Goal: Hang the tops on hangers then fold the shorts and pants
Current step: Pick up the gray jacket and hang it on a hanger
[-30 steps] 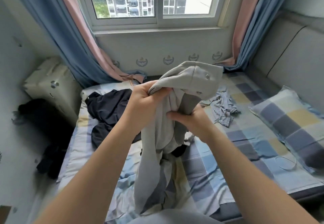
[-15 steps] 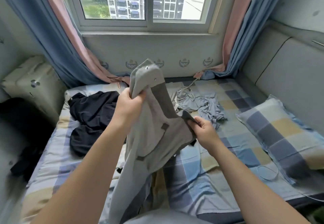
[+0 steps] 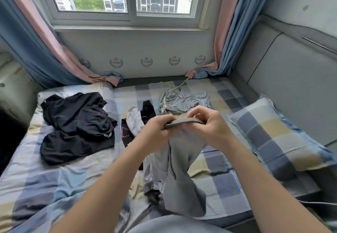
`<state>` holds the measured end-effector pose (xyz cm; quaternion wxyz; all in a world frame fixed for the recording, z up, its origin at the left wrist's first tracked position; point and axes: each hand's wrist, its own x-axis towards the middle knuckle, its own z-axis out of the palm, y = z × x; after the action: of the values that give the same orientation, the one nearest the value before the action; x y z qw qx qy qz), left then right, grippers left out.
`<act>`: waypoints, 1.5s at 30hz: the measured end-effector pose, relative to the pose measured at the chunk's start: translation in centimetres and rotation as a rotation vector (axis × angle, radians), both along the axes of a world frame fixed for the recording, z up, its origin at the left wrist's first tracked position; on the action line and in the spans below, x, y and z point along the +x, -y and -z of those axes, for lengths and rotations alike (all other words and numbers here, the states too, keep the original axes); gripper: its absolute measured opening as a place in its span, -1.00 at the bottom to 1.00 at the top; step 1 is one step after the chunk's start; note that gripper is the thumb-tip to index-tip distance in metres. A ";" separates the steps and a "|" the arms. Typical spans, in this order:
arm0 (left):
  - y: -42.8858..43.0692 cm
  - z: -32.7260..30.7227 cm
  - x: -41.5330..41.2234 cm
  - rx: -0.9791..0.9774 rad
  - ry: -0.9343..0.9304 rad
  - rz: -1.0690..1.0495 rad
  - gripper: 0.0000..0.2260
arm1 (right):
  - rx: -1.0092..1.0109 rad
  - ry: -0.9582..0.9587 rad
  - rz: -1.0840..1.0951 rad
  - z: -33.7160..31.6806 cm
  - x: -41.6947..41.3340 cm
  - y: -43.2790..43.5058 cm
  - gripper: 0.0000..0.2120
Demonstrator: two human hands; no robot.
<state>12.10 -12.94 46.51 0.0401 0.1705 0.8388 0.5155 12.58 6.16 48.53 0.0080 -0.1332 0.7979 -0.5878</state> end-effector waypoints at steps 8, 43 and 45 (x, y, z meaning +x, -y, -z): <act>-5.0 -0.7 1.0 0.211 0.006 -0.089 -0.80 | 0.272 0.203 -0.030 6.4 -0.3 -5.7 -0.76; -6.3 0.6 2.5 0.123 0.132 -0.129 -0.91 | 0.168 0.233 -0.135 7.4 1.3 -8.8 -0.89; -6.4 -1.0 2.6 0.232 0.121 -0.126 -0.85 | 0.238 0.289 -0.050 9.5 1.6 -9.5 -0.94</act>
<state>14.69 -6.59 47.56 0.0383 0.0898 0.7787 0.6197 14.17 15.66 39.00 0.1526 -0.0653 0.8488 -0.5020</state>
